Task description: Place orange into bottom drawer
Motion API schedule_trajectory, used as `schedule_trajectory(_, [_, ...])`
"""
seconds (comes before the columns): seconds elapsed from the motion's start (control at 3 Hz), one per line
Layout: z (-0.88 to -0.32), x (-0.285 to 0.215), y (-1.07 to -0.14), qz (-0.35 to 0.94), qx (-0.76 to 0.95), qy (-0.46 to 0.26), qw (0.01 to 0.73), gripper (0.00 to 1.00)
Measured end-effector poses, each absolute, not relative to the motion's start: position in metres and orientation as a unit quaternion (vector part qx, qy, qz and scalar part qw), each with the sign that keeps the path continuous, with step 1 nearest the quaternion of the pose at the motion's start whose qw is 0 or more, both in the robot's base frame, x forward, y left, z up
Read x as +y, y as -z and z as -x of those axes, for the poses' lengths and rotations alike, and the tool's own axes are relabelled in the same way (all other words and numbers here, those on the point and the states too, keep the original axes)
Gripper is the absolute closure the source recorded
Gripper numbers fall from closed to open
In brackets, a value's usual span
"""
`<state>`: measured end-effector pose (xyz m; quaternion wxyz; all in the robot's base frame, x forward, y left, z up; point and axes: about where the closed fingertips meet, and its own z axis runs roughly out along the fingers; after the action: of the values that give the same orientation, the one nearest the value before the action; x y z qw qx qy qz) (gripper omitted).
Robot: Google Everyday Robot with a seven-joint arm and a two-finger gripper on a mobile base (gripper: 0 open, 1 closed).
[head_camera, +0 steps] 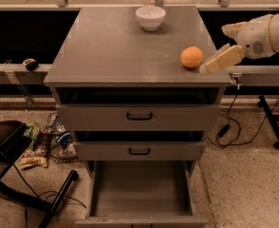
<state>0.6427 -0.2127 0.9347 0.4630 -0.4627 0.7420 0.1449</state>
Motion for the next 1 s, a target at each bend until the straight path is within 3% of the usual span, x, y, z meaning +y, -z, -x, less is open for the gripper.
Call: schedule_trajectory(1.0, [-0.72, -0.189, -0.877, 0.425, 0.722, -0.203, 0.506, 0.0])
